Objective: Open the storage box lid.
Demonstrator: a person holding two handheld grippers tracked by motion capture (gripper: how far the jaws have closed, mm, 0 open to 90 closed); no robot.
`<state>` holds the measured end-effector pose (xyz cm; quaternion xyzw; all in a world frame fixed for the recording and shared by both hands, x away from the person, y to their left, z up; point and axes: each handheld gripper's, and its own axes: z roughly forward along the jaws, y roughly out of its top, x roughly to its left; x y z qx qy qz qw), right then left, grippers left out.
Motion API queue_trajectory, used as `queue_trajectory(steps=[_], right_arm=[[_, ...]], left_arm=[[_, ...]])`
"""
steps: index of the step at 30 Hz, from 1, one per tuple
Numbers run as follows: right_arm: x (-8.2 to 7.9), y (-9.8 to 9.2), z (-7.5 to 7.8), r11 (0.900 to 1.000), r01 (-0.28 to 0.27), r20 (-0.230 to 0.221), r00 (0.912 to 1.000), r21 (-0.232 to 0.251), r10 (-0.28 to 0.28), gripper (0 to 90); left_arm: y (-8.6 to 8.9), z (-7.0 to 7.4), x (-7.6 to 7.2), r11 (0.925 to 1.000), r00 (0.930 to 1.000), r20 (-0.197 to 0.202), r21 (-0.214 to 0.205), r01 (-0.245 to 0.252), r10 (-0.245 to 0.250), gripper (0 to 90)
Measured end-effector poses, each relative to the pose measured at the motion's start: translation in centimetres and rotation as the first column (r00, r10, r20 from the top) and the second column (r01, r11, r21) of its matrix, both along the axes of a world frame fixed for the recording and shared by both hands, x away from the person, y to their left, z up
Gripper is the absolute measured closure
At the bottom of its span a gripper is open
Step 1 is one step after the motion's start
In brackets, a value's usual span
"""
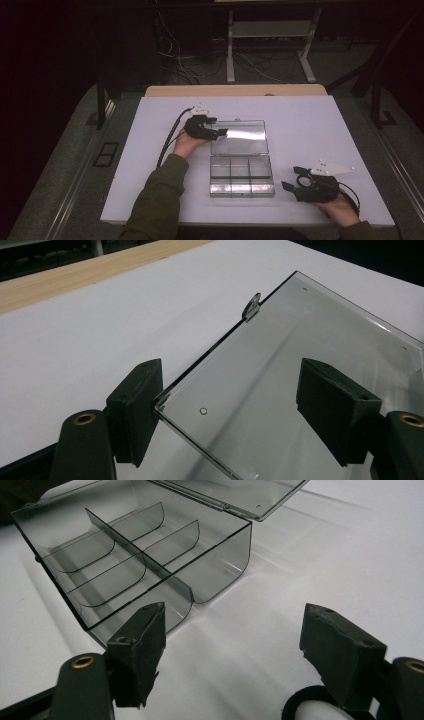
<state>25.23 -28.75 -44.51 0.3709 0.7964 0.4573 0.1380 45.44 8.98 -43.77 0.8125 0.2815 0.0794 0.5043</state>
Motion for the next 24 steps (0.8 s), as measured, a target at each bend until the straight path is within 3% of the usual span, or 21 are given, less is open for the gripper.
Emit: queue_trajectory(steps=[24], right_arm=[[0.0,0.0,0.0,1.0000,-0.002,0.001,1.0000,-0.002,0.002,25.7]], left_arm=[[-0.2,-1.4,0.3,0.9996,0.9981,-0.060,0.025,-0.009,0.011,25.1]])
